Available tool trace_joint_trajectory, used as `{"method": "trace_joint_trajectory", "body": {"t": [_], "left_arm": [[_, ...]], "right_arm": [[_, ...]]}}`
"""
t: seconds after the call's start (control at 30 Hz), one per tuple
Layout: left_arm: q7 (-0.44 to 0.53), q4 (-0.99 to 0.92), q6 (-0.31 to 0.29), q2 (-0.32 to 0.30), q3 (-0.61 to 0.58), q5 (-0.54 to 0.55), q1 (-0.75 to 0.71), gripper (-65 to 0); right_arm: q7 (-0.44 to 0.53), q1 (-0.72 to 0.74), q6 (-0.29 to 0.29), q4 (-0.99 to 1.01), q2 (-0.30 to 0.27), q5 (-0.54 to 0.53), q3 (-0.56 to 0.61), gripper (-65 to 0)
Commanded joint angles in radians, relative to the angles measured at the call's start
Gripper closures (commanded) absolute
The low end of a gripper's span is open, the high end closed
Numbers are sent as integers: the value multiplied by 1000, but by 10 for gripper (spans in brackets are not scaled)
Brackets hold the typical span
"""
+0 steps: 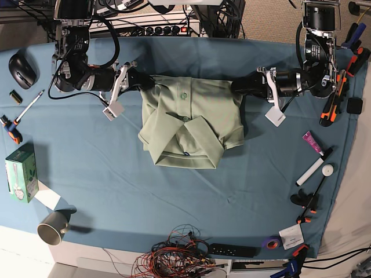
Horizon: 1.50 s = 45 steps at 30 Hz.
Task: Fold the T-shirt properly
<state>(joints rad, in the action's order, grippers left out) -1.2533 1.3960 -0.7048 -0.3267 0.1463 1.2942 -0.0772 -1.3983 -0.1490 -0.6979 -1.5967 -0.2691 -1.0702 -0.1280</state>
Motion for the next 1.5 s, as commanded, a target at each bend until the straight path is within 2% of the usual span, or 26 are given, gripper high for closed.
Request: {"method": "trace_joint_trajectory", "body": {"t": [0.0, 0.4, 0.5, 0.57, 0.83, 1.17, 1.47], "left_arm": [[-6, 10, 7, -11, 6, 0, -3, 0], [-13, 10, 7, -11, 6, -1, -6, -5], [-12, 10, 7, -11, 6, -1, -6, -115], [-12, 10, 7, -11, 6, -1, -6, -164], [-10, 10, 7, -15, 6, -1, -5, -175], [-2, 10, 7, -69, 9, -1, -3, -175], [-3, 10, 7, -72, 40, -1, -3, -175]], "right_arm": [[2, 11, 0, -13, -19, 17, -5, 0], [2, 11, 0, -13, -19, 17, -5, 0], [2, 11, 0, -13, -19, 16, -5, -78], [2, 11, 0, -13, -19, 16, -5, -125], [2, 23, 0, -13, -30, 15, -12, -136], [2, 69, 0, -13, -30, 13, -204, -136], [2, 71, 0, -13, -30, 13, -385, -136]]}}
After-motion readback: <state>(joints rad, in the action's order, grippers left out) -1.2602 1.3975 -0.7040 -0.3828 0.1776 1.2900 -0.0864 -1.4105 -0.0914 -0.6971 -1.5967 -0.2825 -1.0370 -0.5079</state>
